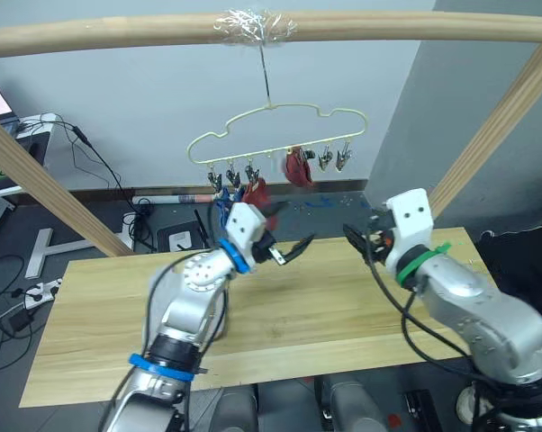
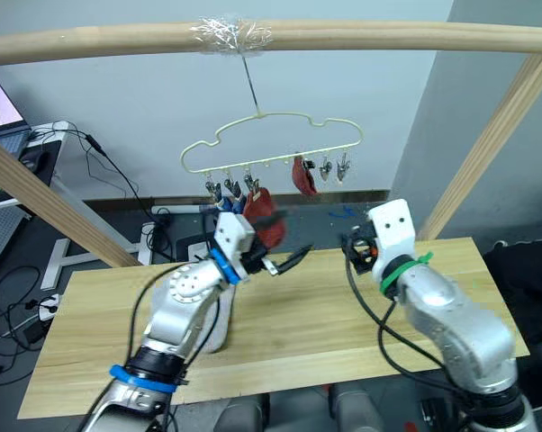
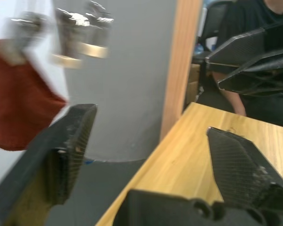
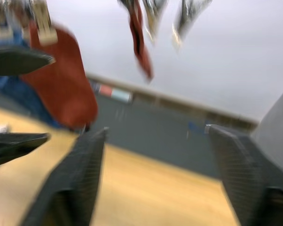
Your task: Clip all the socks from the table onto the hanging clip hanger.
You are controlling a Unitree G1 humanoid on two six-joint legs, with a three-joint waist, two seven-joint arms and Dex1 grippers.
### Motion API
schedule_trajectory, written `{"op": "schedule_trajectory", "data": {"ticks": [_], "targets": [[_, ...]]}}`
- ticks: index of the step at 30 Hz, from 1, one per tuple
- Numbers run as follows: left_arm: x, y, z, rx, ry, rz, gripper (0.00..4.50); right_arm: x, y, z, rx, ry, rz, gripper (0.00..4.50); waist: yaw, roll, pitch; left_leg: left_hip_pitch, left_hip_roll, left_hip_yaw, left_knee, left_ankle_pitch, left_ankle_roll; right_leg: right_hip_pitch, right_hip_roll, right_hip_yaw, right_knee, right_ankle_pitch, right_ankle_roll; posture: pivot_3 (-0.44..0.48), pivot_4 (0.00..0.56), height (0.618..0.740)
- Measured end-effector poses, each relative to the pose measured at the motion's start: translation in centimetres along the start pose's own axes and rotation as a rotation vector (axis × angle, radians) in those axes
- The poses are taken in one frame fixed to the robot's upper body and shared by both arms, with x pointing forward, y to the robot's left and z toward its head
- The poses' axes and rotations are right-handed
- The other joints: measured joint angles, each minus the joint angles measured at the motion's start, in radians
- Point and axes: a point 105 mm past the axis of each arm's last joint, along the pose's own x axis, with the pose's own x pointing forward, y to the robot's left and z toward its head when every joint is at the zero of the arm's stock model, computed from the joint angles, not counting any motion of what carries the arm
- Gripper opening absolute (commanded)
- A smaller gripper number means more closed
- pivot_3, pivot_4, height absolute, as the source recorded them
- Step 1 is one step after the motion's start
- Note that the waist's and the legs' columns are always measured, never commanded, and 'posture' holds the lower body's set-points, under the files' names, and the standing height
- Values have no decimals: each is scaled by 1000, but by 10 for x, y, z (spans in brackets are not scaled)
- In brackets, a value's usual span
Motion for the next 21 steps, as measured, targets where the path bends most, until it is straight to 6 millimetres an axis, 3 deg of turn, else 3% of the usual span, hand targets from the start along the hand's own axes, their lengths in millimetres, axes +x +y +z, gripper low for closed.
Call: {"op": "schedule_trajectory", "data": {"ticks": [4,7,21], "targets": [[-16,12,14,-7,3,-15,4236,13,2,7,12,-91,-86,2765,6,-1,0,0,-1,0,0,0,0,0,-1,0,-1,0,0,134,176,740],[-23,17,22,-9,7,-24,4236,21,1,9,10,-121,-116,1747,13,-1,0,-1,-1,0,0,0,0,0,-1,0,-1,0,0,137,175,740],[-23,17,41,-2,-33,-19,4236,59,-3,7,-5,-159,-161,1747,31,-1,0,0,0,0,0,0,0,0,-1,0,1,0,0,176,185,740]]}}
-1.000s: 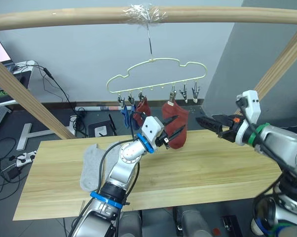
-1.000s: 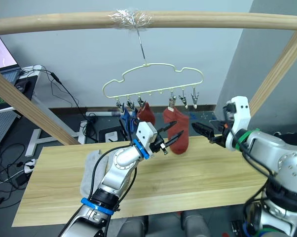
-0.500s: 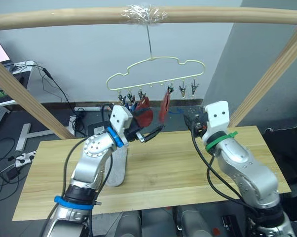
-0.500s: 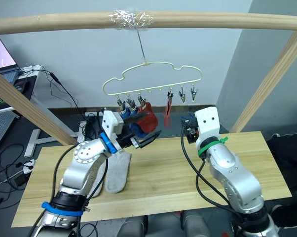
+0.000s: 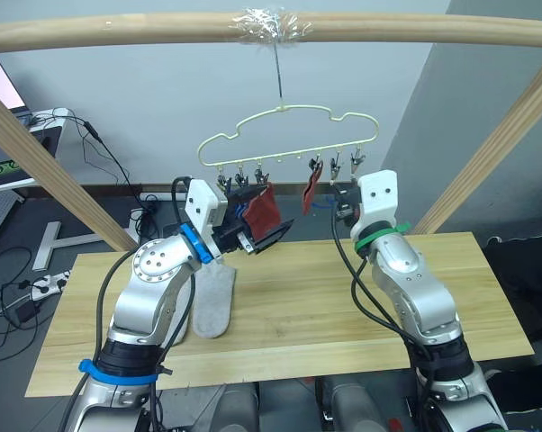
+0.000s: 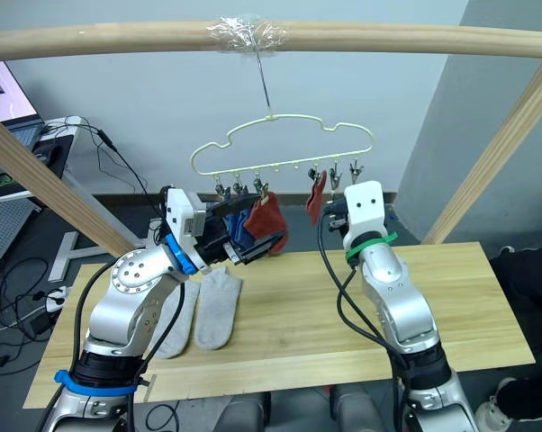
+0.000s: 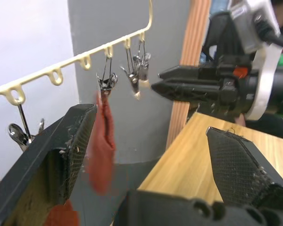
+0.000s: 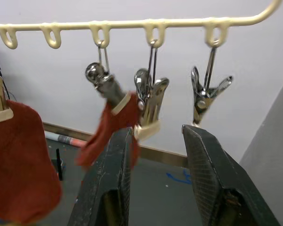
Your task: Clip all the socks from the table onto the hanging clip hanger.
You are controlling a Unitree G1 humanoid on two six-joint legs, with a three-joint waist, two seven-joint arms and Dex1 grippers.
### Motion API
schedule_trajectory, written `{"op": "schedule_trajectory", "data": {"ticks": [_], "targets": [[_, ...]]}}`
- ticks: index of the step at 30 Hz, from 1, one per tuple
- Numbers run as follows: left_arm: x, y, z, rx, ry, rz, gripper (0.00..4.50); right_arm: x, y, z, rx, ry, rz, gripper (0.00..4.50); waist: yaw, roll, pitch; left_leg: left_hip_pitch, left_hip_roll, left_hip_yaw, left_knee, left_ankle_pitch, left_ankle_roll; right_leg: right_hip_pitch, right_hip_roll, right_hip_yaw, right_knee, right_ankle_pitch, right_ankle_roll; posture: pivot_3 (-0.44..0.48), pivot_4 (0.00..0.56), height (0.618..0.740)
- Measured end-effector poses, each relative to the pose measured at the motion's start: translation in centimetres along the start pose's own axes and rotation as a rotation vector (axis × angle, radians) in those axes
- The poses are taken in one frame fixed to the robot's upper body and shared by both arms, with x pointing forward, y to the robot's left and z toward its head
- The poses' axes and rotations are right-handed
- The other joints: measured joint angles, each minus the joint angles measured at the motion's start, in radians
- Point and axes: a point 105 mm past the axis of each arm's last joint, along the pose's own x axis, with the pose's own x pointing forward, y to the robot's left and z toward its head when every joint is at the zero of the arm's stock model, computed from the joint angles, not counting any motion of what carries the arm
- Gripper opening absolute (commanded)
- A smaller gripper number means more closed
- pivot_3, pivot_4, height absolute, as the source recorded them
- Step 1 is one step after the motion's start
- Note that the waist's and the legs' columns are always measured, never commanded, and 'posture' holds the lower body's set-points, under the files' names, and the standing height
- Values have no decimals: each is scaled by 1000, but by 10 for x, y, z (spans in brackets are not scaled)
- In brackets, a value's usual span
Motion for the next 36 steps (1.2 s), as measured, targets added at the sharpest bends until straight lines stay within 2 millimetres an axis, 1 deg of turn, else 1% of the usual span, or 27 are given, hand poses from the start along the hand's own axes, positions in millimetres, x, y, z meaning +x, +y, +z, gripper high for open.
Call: {"op": "schedule_trajectory", "data": {"ticks": [6,11,14,16,19,30,36], "targets": [[1,1,1,3,-3,2,4236,15,7,1,18,-14,6,1747,2,0,0,0,0,0,0,0,0,0,0,0,1,0,0,183,187,740],[1,2,2,2,-1,11,4236,24,3,2,23,-15,-19,1747,6,0,0,0,0,0,0,0,0,0,0,0,1,0,-1,190,190,740],[2,3,3,3,-1,14,4236,29,0,-1,15,1,-37,1747,6,0,0,1,0,0,0,0,0,0,0,0,1,3,-4,190,190,740],[2,3,3,4,-2,15,4236,32,-1,1,11,-6,-45,1747,6,0,0,1,0,0,0,0,0,0,0,0,1,3,-5,190,190,740],[4,5,8,16,-14,14,4236,36,3,8,12,-27,-31,1747,6,0,0,1,0,0,0,0,0,0,0,0,2,3,-5,190,190,740],[10,9,16,34,-38,13,4236,43,19,12,43,-34,15,1747,6,0,0,1,0,0,0,0,0,0,0,0,2,3,-5,189,201,740],[10,9,16,31,-36,16,4236,46,16,7,48,-19,7,1747,7,0,0,1,0,0,0,0,0,0,0,0,2,3,-5,193,204,740]]}}
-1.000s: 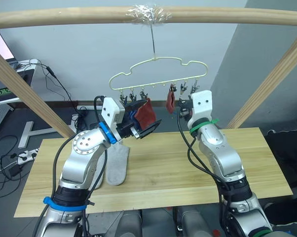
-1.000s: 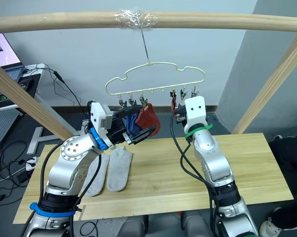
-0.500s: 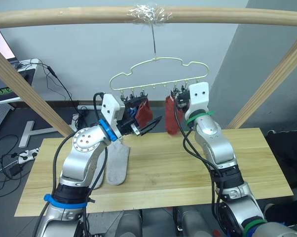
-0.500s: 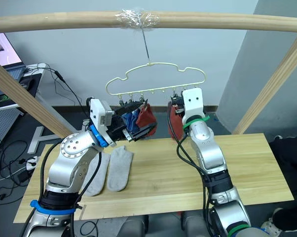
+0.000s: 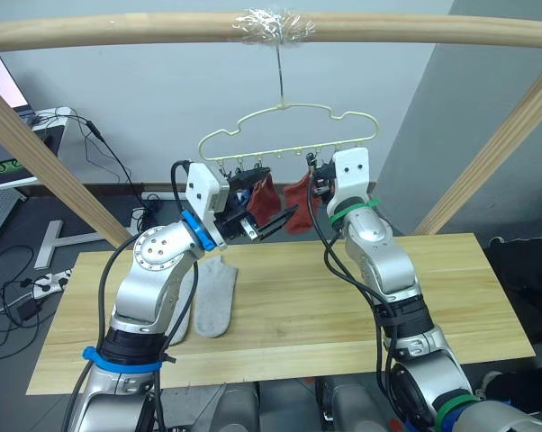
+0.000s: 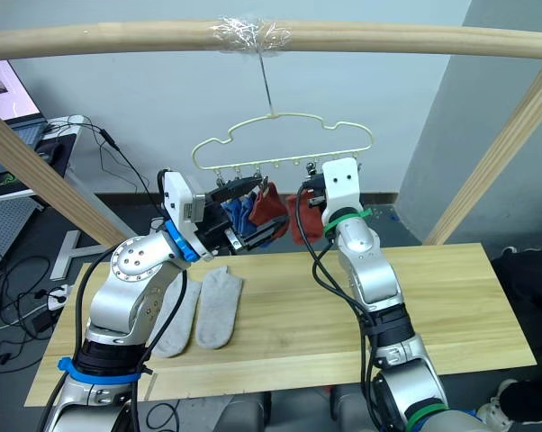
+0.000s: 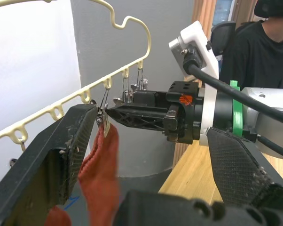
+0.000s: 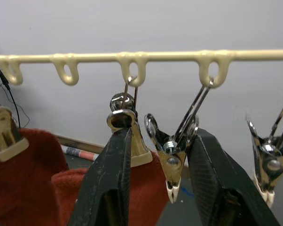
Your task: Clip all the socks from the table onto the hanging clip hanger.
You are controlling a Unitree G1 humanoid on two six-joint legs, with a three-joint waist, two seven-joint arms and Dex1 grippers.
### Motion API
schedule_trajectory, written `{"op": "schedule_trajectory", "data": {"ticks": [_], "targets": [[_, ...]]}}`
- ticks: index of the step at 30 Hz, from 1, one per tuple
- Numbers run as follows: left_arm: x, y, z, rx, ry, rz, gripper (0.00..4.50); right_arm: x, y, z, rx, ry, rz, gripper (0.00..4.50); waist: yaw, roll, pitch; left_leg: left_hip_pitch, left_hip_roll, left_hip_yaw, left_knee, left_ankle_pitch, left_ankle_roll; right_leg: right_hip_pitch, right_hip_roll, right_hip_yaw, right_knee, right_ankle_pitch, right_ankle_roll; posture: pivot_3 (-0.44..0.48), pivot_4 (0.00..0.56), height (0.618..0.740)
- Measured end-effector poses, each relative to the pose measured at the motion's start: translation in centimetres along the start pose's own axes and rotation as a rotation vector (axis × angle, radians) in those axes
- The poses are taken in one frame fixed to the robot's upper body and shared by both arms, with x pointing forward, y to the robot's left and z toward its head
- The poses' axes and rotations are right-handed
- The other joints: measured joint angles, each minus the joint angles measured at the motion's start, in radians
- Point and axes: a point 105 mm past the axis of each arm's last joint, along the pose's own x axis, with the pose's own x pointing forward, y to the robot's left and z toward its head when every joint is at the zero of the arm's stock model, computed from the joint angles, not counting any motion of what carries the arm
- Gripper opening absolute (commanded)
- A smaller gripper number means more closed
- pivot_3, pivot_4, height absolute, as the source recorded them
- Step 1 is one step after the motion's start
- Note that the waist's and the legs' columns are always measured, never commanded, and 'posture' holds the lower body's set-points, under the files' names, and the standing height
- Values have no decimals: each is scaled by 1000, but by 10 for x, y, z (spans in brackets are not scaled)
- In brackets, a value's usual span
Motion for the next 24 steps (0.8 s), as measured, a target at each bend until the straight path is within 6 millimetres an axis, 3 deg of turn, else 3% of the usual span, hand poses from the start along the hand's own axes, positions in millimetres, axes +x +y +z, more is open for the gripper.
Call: {"op": "schedule_trajectory", "data": {"ticks": [7,13,24], "targets": [[1,1,1,-22,-5,5,4236,6,-8,4,-1,-13,-19,1747,0,0,0,0,0,0,0,0,0,0,0,0,0,0,0,197,209,740],[8,4,13,-19,-44,1,4236,7,-8,3,-1,-19,-16,1747,1,0,0,0,0,0,0,0,0,0,0,0,0,0,0,197,210,740],[10,3,13,-30,-47,1,4236,9,-6,4,1,-22,-2,1747,1,0,0,0,0,0,0,0,0,0,0,0,0,0,0,197,212,740]]}}
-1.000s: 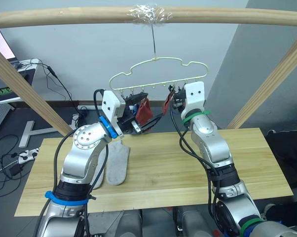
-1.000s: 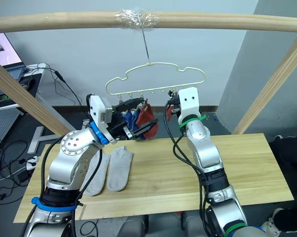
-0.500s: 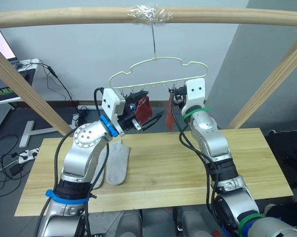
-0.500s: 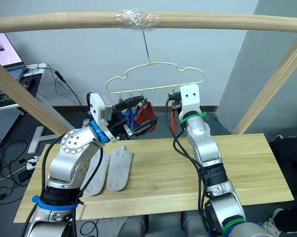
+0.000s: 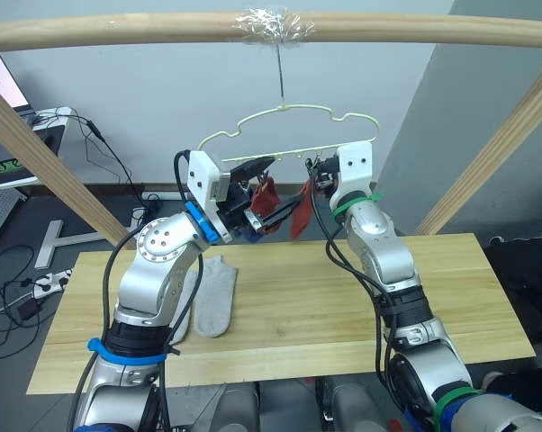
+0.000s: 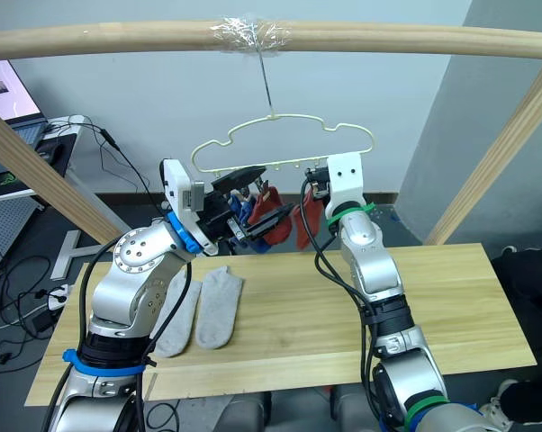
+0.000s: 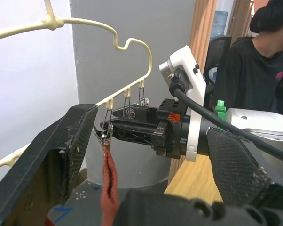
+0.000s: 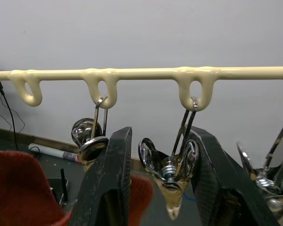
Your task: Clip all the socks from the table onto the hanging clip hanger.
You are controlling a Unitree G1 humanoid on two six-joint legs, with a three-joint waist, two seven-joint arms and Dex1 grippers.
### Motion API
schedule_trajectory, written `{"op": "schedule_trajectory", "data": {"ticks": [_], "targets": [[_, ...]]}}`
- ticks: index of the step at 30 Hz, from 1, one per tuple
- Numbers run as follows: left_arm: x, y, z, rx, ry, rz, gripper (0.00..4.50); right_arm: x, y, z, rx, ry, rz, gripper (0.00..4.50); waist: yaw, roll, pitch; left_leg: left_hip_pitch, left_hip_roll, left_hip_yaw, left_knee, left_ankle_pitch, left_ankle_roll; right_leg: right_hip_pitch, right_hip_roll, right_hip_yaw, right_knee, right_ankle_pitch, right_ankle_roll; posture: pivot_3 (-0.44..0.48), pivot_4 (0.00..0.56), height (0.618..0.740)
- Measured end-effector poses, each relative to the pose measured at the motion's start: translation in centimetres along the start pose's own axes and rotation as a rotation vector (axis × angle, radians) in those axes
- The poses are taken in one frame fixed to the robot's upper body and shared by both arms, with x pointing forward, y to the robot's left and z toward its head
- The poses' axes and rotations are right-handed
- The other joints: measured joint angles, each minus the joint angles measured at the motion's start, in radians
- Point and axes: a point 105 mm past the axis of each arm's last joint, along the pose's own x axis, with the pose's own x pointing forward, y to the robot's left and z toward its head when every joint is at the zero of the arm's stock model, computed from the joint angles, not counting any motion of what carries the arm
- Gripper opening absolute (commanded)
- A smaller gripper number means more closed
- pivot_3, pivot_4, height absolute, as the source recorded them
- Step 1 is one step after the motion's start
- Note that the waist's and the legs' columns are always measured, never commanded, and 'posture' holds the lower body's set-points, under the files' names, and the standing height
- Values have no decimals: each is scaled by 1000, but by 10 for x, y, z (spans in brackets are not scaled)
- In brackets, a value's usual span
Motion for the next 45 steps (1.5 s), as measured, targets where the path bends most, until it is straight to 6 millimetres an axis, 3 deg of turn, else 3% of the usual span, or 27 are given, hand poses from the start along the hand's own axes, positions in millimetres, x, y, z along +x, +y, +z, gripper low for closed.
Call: {"op": "schedule_trajectory", "data": {"ticks": [17,24,32,35,43,45], "targets": [[2,-3,5,2,-23,-4,4236,0,2,2,-4,-11,5,1747,0,0,0,0,0,0,0,0,0,0,0,0,0,0,0,199,214,740],[2,-3,5,1,-23,-4,4236,0,2,3,-7,-13,4,109,0,0,0,0,0,0,0,0,0,0,0,0,0,0,0,199,214,740],[-1,-6,3,-8,-16,6,4236,-2,-2,2,-27,-11,15,18,1,0,0,0,0,0,0,0,0,0,0,0,0,0,0,195,215,740],[-10,-10,-16,-51,64,28,4236,-7,-1,1,-6,12,69,18,0,0,0,1,0,0,0,0,0,0,0,0,0,0,0,183,216,740],[-95,-8,-145,-181,626,291,4368,-27,-5,3,61,97,184,3,-4,0,0,2,0,0,0,0,0,1,0,0,0,-3,4,170,209,740],[-112,-8,-164,-215,709,342,4368,-30,-7,4,64,107,183,3,-2,0,0,2,0,0,0,0,0,1,0,0,0,-3,4,164,207,740]]}}
